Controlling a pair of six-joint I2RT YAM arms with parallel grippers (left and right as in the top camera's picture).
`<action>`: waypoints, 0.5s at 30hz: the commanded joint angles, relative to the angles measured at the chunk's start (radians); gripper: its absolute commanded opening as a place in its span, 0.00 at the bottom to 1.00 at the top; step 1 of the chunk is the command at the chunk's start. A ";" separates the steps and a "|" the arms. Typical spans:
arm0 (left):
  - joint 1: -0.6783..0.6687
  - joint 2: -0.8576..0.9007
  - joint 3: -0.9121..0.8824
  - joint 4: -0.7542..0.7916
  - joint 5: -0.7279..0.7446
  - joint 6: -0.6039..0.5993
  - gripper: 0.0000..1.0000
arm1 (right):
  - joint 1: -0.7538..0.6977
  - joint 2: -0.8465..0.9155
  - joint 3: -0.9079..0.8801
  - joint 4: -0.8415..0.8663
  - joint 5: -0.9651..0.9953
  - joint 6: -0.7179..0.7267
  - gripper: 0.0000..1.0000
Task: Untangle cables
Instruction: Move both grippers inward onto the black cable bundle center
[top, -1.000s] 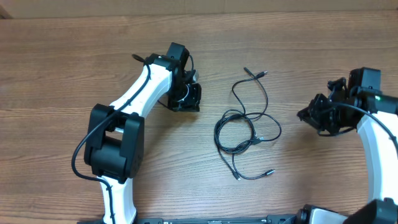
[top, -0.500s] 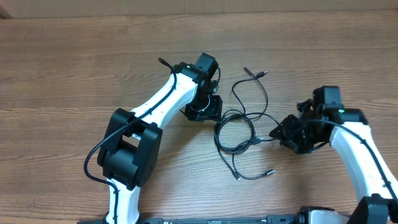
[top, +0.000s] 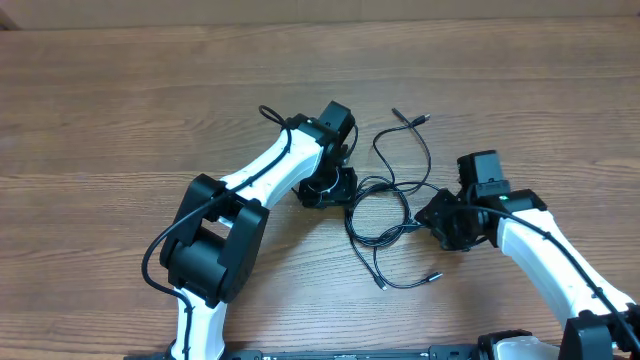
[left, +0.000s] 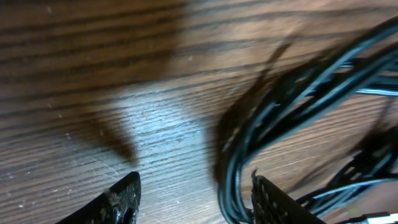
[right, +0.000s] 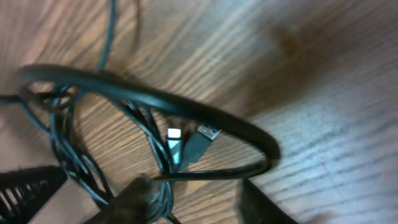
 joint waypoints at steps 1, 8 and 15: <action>-0.007 -0.024 -0.014 0.012 0.010 -0.012 0.58 | 0.028 0.003 -0.006 0.006 0.054 0.092 0.64; -0.006 -0.024 -0.013 0.037 0.009 -0.011 0.57 | 0.071 0.003 -0.007 0.006 0.051 0.183 0.70; -0.033 -0.024 -0.014 0.012 0.027 -0.011 0.61 | 0.106 0.004 -0.042 0.028 0.130 0.295 0.56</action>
